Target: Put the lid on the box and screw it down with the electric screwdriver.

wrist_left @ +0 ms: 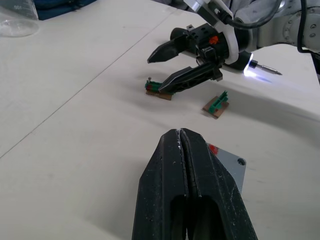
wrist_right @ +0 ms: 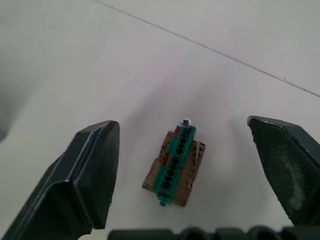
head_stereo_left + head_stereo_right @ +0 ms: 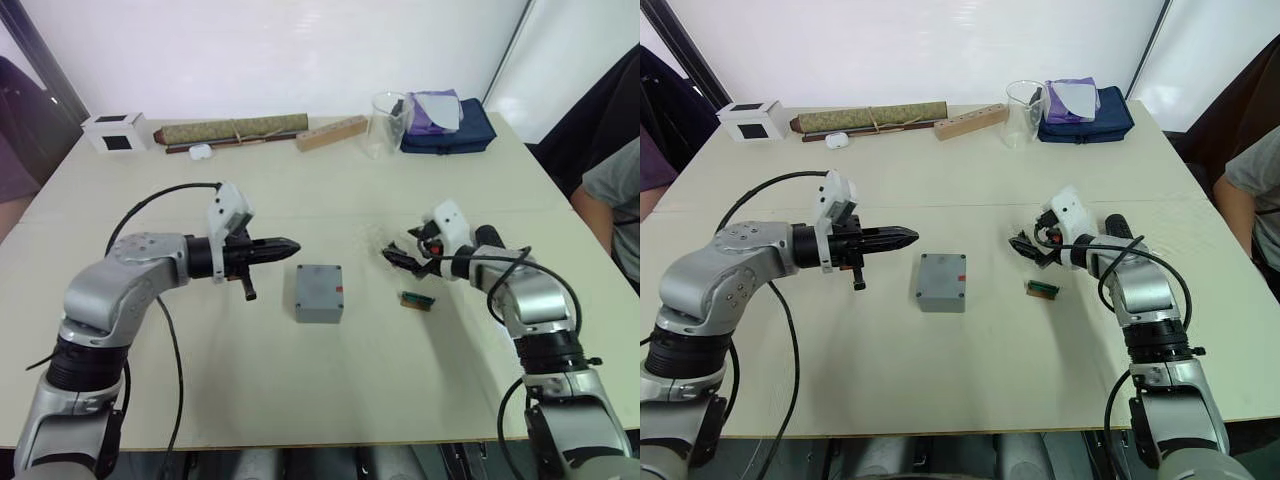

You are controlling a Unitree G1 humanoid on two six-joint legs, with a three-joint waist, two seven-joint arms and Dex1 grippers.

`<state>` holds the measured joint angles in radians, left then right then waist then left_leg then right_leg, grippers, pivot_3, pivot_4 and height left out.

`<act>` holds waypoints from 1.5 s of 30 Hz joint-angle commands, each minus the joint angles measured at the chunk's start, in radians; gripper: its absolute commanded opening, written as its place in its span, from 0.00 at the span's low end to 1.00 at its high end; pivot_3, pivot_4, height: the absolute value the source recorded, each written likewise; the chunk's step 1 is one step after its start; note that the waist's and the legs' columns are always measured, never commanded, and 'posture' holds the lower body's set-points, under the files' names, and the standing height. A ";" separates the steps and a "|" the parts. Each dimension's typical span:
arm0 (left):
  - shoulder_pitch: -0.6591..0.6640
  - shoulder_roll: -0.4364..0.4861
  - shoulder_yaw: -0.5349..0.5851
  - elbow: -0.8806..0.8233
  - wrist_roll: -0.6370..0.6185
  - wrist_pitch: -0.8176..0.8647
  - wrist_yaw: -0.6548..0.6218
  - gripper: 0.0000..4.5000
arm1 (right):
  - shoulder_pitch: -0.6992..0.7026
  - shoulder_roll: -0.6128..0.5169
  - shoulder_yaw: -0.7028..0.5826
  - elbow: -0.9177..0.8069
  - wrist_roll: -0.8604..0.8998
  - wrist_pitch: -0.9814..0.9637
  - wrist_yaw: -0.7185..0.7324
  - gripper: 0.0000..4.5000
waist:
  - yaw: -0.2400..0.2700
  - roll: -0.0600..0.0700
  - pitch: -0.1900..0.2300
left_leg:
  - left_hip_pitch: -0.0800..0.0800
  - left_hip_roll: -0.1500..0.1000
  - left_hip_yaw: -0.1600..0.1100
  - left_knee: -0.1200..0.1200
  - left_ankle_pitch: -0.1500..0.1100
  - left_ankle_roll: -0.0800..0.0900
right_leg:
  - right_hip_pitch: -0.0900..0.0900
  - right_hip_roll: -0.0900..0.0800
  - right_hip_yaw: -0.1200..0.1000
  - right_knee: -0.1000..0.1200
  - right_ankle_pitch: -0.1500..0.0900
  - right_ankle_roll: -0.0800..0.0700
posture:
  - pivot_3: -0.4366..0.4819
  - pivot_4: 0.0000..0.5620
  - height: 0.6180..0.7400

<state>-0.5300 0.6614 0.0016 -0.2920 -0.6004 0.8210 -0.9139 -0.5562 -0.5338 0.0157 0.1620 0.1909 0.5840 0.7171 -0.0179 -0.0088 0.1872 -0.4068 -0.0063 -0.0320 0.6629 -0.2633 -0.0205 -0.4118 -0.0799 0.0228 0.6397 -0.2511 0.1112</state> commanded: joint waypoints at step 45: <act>0.029 0.007 -0.043 -0.034 0.018 -0.026 0.016 0.00 | -0.021 0.000 -0.031 -0.100 0.024 -0.031 0.000 0.01 | 0.001 0.000 0.000 | 0.000 0.000 0.000 0.000 0.000 0.000 | 0.000 0.000 0.000 0.000 0.000 0.000 | 0.48 0.27 1.00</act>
<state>-0.5032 0.6651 -0.0491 -0.3157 -0.5800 0.8161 -0.8925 -0.5789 -0.5219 0.0194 0.1176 0.1930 0.5483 0.7209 -0.0167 -0.0088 0.1872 -0.4068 -0.0063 -0.0323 0.6629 -0.2633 -0.0206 -0.4118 -0.0798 0.0228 0.6397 -0.2512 0.1112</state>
